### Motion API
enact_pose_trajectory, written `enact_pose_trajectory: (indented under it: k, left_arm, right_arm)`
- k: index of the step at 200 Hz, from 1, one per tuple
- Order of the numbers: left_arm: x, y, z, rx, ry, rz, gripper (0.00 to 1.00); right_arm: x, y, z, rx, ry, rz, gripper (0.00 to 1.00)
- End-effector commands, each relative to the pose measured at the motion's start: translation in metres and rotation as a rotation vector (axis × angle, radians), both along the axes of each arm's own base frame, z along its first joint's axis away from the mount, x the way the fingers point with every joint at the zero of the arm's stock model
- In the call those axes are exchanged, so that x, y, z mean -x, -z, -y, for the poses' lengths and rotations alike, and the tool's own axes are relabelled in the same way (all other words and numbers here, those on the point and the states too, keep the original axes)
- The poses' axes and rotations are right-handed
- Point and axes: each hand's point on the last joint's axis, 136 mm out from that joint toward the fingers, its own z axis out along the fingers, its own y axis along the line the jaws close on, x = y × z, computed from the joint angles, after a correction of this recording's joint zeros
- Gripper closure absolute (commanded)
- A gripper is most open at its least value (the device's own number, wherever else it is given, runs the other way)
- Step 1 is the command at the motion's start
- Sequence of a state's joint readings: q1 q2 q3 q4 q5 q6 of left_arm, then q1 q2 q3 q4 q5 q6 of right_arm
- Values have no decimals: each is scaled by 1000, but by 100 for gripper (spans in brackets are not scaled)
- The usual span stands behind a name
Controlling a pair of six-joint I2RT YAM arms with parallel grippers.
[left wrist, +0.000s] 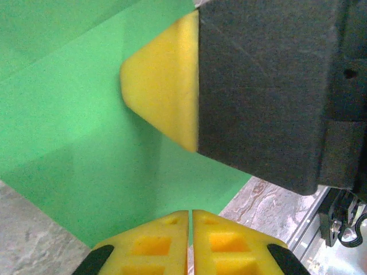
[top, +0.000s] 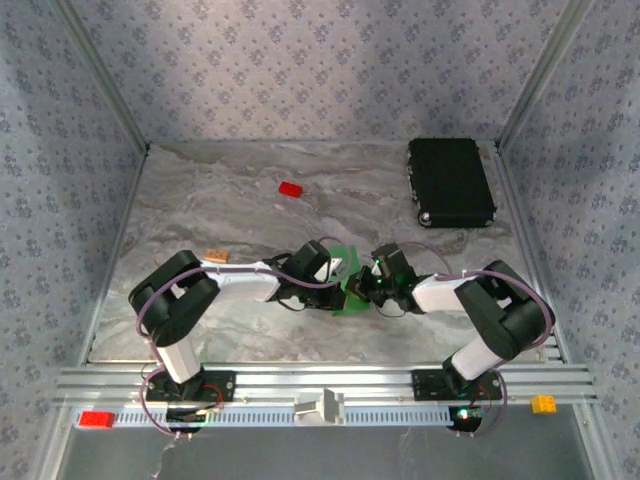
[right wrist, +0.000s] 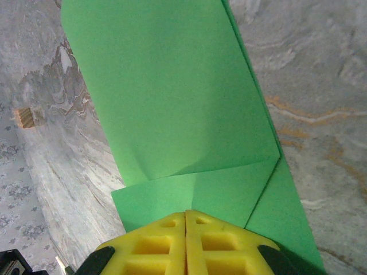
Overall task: Fold a paper plane with a square sheet of paper (pick it up from the middle)
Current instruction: Fold the triangle a second time at the center of the table.
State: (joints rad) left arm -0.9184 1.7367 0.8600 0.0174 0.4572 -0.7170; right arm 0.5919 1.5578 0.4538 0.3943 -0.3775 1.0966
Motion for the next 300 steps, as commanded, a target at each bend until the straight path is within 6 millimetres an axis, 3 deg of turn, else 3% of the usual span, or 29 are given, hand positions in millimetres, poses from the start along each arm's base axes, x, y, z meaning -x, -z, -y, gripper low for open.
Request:
enact_pose_trajectory:
  k: [1,51,93,196,267,300]
  left_arm:
    - [-2,-8,13,43,14,11,90]
    - [-5,-1,10,24,0,23,90]
    - [5,13,5,10,7,-27,89]
    - [30,25,-14,-22,8,-92,90]
    - [42,30,-28,-61,4,-110,89]
    - [44,22,-30,-50,4,-100,91]
  right_arm:
    - [19,29,20,98,34,-94,92]
    - [19,29,19,96,30,-96,92]
    - [19,29,20,99,30,-97,92]
    - [19,30,23,111,29,-102,90]
    - [19,29,24,112,29,-99,90]
    - [19,28,24,110,31,-97,90]
